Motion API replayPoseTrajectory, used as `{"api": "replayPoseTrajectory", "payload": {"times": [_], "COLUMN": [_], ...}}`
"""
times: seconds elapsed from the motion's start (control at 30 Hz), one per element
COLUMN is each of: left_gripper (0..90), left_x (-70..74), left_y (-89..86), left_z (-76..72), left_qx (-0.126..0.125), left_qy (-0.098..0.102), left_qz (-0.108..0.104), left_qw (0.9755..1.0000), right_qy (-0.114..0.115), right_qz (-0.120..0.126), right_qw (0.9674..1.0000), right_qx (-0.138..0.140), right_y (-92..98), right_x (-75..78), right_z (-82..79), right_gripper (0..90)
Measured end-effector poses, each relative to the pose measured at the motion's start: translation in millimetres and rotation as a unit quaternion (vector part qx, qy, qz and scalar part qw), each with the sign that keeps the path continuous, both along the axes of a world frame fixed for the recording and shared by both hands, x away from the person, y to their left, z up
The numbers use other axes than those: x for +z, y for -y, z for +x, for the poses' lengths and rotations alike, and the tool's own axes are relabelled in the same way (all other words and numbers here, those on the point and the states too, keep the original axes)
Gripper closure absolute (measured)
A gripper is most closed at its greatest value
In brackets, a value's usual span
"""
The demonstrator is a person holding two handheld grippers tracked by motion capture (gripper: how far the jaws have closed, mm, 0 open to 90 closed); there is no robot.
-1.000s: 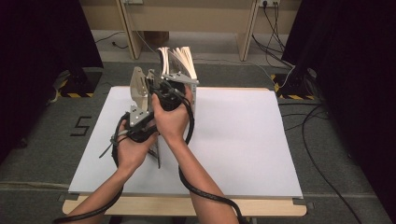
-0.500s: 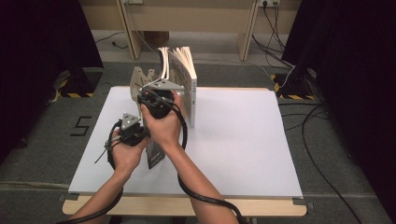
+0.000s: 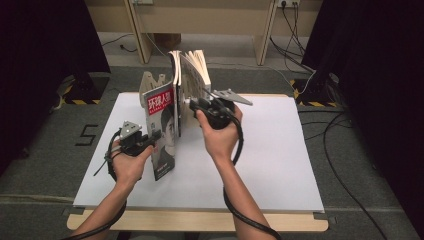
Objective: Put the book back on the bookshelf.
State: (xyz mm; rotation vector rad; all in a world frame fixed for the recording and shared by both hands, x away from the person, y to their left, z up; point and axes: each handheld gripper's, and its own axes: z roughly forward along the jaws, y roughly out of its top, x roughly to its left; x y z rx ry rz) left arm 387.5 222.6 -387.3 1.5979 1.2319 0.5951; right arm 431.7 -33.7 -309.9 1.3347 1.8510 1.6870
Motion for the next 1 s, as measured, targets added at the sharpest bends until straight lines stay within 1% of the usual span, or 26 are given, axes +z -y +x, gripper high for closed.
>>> {"api": "replayPoseTrajectory", "payload": {"times": [0.07, 0.17, 0.23, 0.3, 0.37, 0.47, 0.5, 0.57, 0.63, 0.67, 0.77, 0.8, 0.83, 0.93, 0.97, 1.0], "left_gripper": [86.5, 86.5, 86.6, 86.6, 86.6, 86.6, 86.6, 86.6, 86.6, 86.6, 86.6, 86.6, 86.6, 86.7, 86.7, 86.7], "left_x": [0.5, 0.0, -0.7, -0.3, 1.0, 3.8, 4.3, 5.2, 6.2, 6.8, 10.9, 12.1, 13.4, 15.9, 16.8, 17.6], "left_y": [-2.3, -5.0, -6.3, -7.9, -9.2, -12.3, -13.1, -15.5, -17.5, -18.2, -21.0, -21.9, -23.1, -26.5, -27.7, -28.6], "left_z": [-0.7, -0.4, 0.2, 0.1, 0.2, 1.0, 1.5, 2.3, 2.5, 2.4, 1.8, 1.8, 1.9, 3.0, 3.5, 4.2], "left_qx": [-0.001, -0.007, -0.012, -0.013, -0.015, -0.016, -0.016, -0.011, -0.008, -0.008, -0.009, -0.009, -0.009, -0.005, -0.005, -0.005], "left_qy": [0.005, 0.01, 0.011, 0.012, 0.015, 0.019, 0.02, 0.019, 0.019, 0.021, 0.026, 0.028, 0.03, 0.032, 0.032, 0.032], "left_qz": [0.001, -0.001, -0.003, -0.004, -0.002, -0.002, -0.002, -0.004, -0.01, -0.009, -0.007, -0.006, -0.007, -0.009, -0.008, -0.009], "left_qw": [1.0, 0.9999, 0.9999, 0.9998, 0.9998, 0.9997, 0.9997, 0.9998, 0.9997, 0.9997, 0.9996, 0.9995, 0.9995, 0.9994, 0.9995, 0.9994], "right_qy": [-0.012, -0.04, -0.064, -0.077, -0.094, -0.115, -0.12, -0.127, -0.135, -0.136, -0.144, -0.143, -0.152, -0.149, -0.147, -0.152], "right_qz": [-0.005, -0.005, -0.01, -0.018, -0.025, -0.025, -0.029, -0.035, -0.036, -0.041, -0.039, -0.042, -0.039, -0.045, -0.048, -0.043], "right_qw": [0.9998, 0.9986, 0.9968, 0.9953, 0.9932, 0.9899, 0.9888, 0.987, 0.9852, 0.9842, 0.9821, 0.982, 0.9805, 0.9801, 0.9804, 0.9796], "right_qx": [-0.013, -0.035, -0.048, -0.055, -0.064, -0.079, -0.084, -0.093, -0.1, -0.105, -0.115, -0.116, -0.119, -0.123, -0.122, -0.125], "right_y": [16.6, 42.9, 60.5, 74.0, 88.3, 108.2, 115.1, 123.4, 131.8, 137.0, 145.0, 147.1, 148.0, 152.5, 153.2, 152.5], "right_x": [-10.9, -34.4, -54.4, -70.3, -87.2, -108.1, -114.6, -123.2, -132.6, -138.1, -148.1, -150.7, -152.4, -156.0, -157.2, -157.3], "right_z": [-0.1, -2.3, -5.9, -9.8, -15.6, -23.5, -26.5, -30.5, -34.6, -37.0, -43.9, -45.1, -47.0, -49.5, -50.0, -51.0], "right_gripper": [62.8, 62.3, 62.2, 62.2, 62.1, 62.1, 62.1, 62.1, 62.0, 62.0, 62.0, 62.0, 62.0, 61.7, 61.7, 61.7]}}
